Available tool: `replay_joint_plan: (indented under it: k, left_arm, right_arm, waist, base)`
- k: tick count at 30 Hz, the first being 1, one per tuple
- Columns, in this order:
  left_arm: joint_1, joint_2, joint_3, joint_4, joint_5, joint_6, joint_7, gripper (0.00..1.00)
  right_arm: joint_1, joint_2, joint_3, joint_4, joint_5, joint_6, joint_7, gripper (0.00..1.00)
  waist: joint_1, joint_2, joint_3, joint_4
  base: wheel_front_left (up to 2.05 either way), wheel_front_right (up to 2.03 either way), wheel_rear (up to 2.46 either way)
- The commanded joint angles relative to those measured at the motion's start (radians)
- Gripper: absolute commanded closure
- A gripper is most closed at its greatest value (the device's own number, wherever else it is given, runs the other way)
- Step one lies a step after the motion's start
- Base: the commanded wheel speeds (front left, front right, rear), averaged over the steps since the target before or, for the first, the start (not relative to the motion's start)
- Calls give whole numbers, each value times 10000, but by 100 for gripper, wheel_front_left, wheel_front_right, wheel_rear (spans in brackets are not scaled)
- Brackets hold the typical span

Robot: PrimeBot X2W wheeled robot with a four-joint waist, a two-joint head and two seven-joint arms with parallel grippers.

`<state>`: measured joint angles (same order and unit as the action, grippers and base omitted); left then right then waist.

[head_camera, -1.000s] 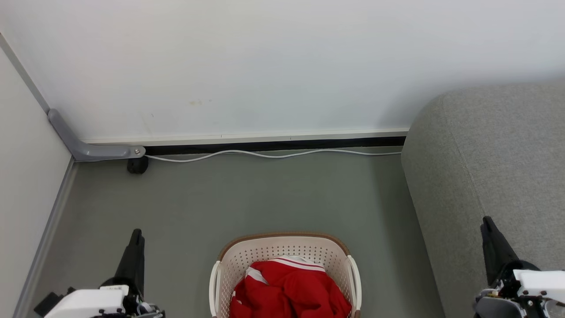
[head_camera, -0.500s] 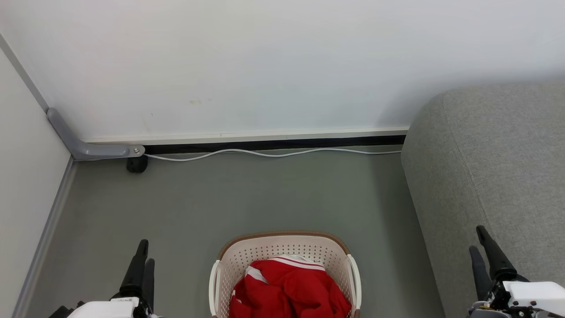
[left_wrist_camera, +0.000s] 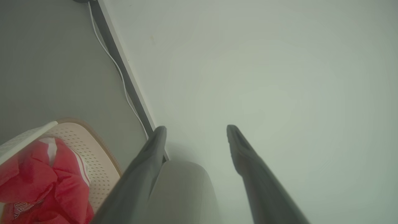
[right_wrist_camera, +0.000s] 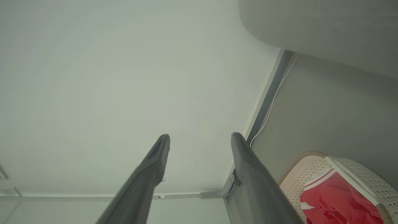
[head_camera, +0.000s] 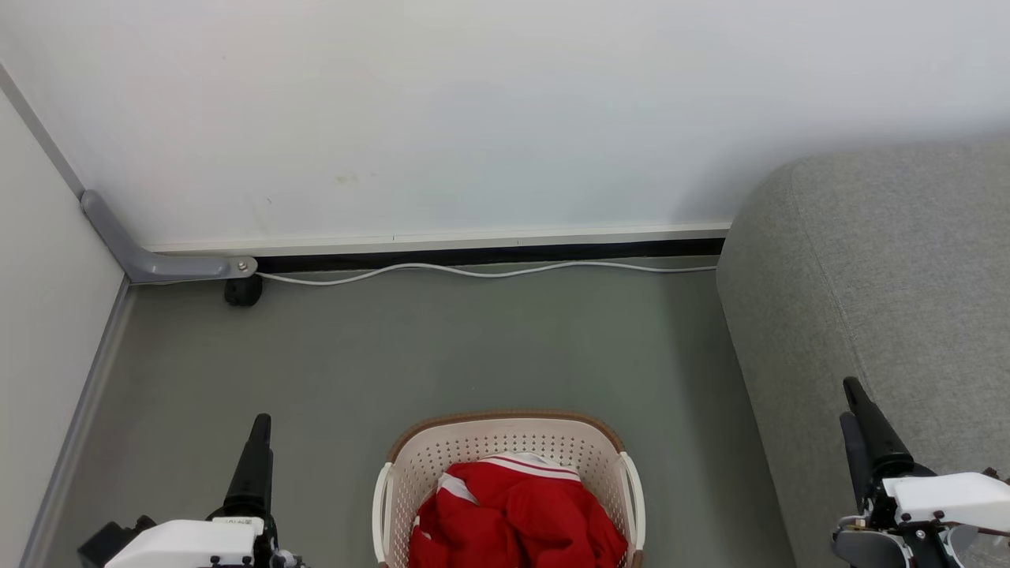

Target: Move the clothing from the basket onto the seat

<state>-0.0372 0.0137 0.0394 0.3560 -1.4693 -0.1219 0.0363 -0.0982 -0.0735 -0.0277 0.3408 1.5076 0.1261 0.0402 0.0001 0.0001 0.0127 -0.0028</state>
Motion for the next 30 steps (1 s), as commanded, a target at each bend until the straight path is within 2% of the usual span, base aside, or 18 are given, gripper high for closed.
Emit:
replay_joint_plan:
  k: [1,19,30]
  left_arm:
    - [-625,124,24,-180,385,-20,-135,0]
    - [-1181,197,-126,221,3565,-33,-662,0]
    - [-1456,215,-210,457,5064,-40,-956,0]
  right_arm:
    - [-553,-241,85,-190,-282,34,-174,0]
    - [-1239,-638,829,188,-2589,36,-702,0]
    - [-1650,-891,1353,508,-3950,38,-995,0]
  waist:
    - [-1,-1,5,-3]
    - [-1,-1,122,-35]
    - [-1,-1,174,-78]
  base:
    - [0,0,0]
    - [0,0,0]
    - [0,0,0]
